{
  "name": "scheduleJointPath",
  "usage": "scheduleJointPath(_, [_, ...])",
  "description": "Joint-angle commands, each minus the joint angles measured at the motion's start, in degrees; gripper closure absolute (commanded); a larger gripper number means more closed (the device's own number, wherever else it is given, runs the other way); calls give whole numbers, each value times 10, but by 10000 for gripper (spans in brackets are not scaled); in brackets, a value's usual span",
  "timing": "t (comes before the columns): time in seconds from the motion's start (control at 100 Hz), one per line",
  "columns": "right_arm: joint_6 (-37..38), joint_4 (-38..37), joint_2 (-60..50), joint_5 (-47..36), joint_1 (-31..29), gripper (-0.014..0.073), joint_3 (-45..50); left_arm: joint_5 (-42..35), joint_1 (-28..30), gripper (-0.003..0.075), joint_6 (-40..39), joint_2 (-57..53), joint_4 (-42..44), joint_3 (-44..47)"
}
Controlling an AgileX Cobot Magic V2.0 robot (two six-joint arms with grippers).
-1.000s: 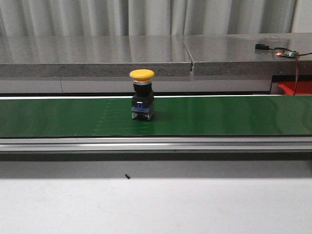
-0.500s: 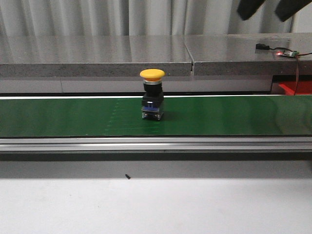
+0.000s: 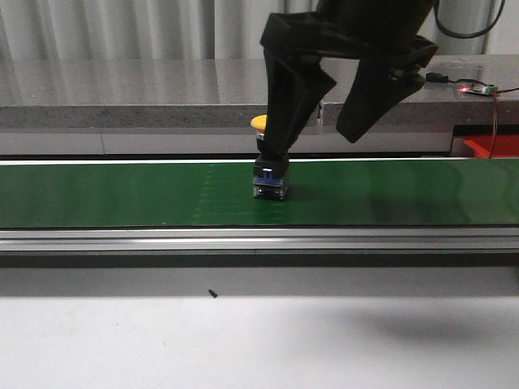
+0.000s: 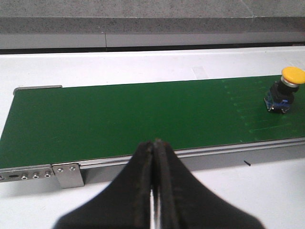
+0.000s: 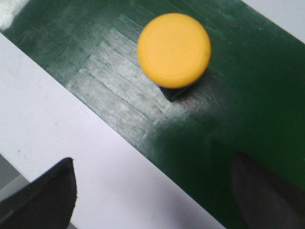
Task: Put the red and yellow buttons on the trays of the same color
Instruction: 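Lower the right gripper onto the yellow button on the belt and close, then lift the yellow button and carry it over the yellow tray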
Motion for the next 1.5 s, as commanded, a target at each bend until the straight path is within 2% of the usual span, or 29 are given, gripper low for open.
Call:
scheduleJointPath(0.0, [-10,11,-8,-29,1,-59,-36,-46,-4,739,-4,3,-6,-15])
scheduleJointPath(0.22, [-10,1,33,-73,0,-59,-76,-46,-4,739,-4,3,-6,-15])
scheduleJointPath(0.43, [-10,-17,66,-78,-1,-41,-86,-46,-4,739,-4,3,-6,-15])
scheduleJointPath(0.51, [-10,-18,71,-78,-1,50,-86,-46,-4,739,-4,3,-6,-15])
scheduleJointPath(0.58, [-10,-18,73,-79,-1,173,-86,-46,-4,738,-4,3,-6,-15])
scheduleJointPath(0.59, [-10,-18,73,-80,-1,211,-86,-46,-4,739,-4,3,-6,-15])
scheduleJointPath(0.68, [-9,-19,73,-89,-1,343,-86,-46,-4,739,-4,3,-6,-15])
scheduleJointPath(0.75, [-5,-19,73,-95,-1,393,-86,-46,-4,739,-4,3,-6,-15])
scheduleJointPath(0.97, [45,-24,58,-102,-1,394,-85,-46,-4,739,-4,3,-6,-15])
scheduleJointPath(1.23, [164,-105,0,-98,-9,394,-67,-46,-4,739,-4,3,-6,-15])
scheduleJointPath(1.49, [174,-111,-92,-97,-70,394,7,-46,-4,739,-4,3,-6,-15])
